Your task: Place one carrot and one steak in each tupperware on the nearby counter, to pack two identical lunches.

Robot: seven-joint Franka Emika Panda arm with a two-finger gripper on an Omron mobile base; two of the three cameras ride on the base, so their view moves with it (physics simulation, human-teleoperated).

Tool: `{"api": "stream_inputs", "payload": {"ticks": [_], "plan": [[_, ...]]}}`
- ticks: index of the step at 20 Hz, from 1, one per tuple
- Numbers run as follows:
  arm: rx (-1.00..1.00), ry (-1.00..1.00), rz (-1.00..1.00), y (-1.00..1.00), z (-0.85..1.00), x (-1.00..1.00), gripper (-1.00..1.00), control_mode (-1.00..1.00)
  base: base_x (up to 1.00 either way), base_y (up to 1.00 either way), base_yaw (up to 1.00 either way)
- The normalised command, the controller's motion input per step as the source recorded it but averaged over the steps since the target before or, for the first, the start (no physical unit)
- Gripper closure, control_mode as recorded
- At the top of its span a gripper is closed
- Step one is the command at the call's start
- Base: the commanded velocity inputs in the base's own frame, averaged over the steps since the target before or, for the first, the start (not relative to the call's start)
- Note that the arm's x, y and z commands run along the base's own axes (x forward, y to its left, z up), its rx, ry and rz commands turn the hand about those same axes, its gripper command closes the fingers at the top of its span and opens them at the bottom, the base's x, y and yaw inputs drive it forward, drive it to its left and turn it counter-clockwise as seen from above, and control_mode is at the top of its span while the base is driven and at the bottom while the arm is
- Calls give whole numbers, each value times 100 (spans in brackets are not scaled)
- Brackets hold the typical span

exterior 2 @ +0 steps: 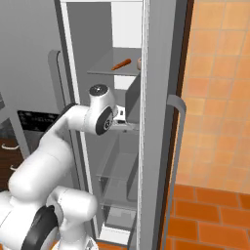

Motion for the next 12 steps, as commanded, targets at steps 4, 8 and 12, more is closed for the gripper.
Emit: {"api": "stream_inputs", "payload": {"ticks": [4, 8, 12], "plan": [[5, 5, 0, -11, -1, 81, -100, -100, 0, 0, 0], [6, 2, 2, -14, -15, 77, -100, -100, 0, 0, 0], [1, 0, 3, -12, -32, 69, -100, -100, 0, 0, 0]]}}
